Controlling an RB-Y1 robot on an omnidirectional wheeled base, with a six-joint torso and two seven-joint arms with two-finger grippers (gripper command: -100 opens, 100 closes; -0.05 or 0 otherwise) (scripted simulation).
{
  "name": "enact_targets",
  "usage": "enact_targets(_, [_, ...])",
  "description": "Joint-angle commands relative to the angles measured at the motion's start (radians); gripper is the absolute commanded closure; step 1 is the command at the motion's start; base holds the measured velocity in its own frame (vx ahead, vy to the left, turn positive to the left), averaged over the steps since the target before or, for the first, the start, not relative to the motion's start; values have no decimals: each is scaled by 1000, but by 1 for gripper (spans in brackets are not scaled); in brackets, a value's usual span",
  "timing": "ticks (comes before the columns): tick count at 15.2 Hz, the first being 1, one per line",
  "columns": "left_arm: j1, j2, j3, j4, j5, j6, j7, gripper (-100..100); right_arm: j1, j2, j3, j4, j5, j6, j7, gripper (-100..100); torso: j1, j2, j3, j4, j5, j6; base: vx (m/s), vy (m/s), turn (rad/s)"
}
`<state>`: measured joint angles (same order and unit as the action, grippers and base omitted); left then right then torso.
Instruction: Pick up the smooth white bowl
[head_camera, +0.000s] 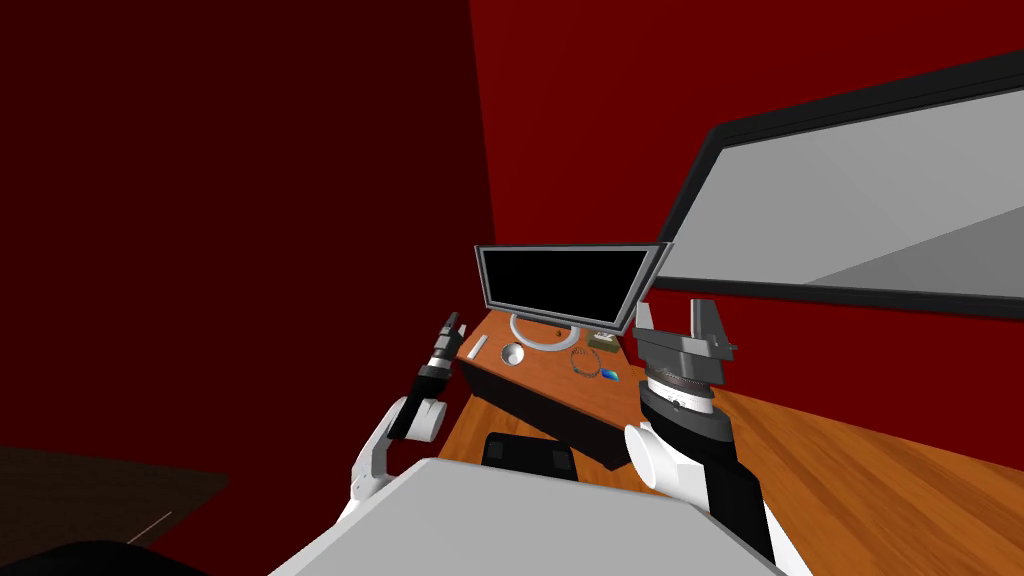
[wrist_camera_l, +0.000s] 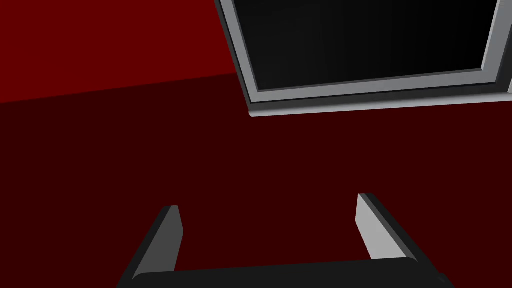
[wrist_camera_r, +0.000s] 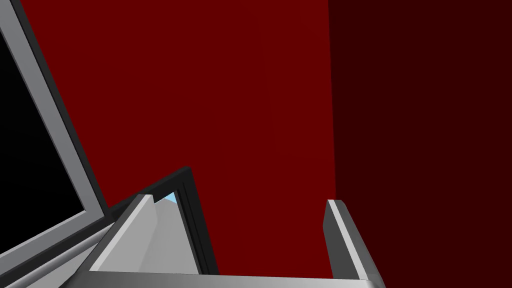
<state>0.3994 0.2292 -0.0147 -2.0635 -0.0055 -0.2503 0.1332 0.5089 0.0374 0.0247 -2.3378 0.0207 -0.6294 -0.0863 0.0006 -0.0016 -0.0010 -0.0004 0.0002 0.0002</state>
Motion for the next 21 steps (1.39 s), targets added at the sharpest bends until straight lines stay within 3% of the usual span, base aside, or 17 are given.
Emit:
enact_targets(1, [-23,8,-5,40,-4,23,-10,-100,0,0,0,0,0,0,0,0,0,0,0,0,0,0,12,4,-36])
enact_targets(4, [-59,30,-12,110,-9,75,-25,-100,0,0,0,0,0,0,0,0,0,0,0,0,0,0,13,3,-45])
enact_targets(6, [-59,30,-12,115,-9,75,-25,-100,0,0,0,0,0,0,0,0,0,0,0,0,0,0,12,3,-25])
enact_targets(7, [-79,39,-16,151,-11,102,-32,-100,0,0,0,0,0,0,0,0,0,0,0,0,0,0,8,2,-33])
enact_targets(11, [-99,45,-19,196,-14,130,-40,-100,0,0,0,0,0,0,0,0,0,0,0,0,0,0,11,2,-40])
enact_targets(14, [-142,54,-26,262,-19,189,-56,-100,0,0,0,0,0,0,0,0,0,0,0,0,0,0,13,2,-46])
enact_targets(16, [-142,54,-26,281,-19,189,-56,-100,0,0,0,0,0,0,0,0,0,0,0,0,0,0,11,3,-31])
enact_targets(20, [-186,56,-34,369,-24,250,-73,-100,0,0,0,0,0,0,0,0,0,0,0,0,0,0,13,2,-45])
enact_targets(21, [-209,55,-38,411,-26,276,-81,-100,0,0,0,0,0,0,0,0,0,0,0,0,0,0,14,1,-65])
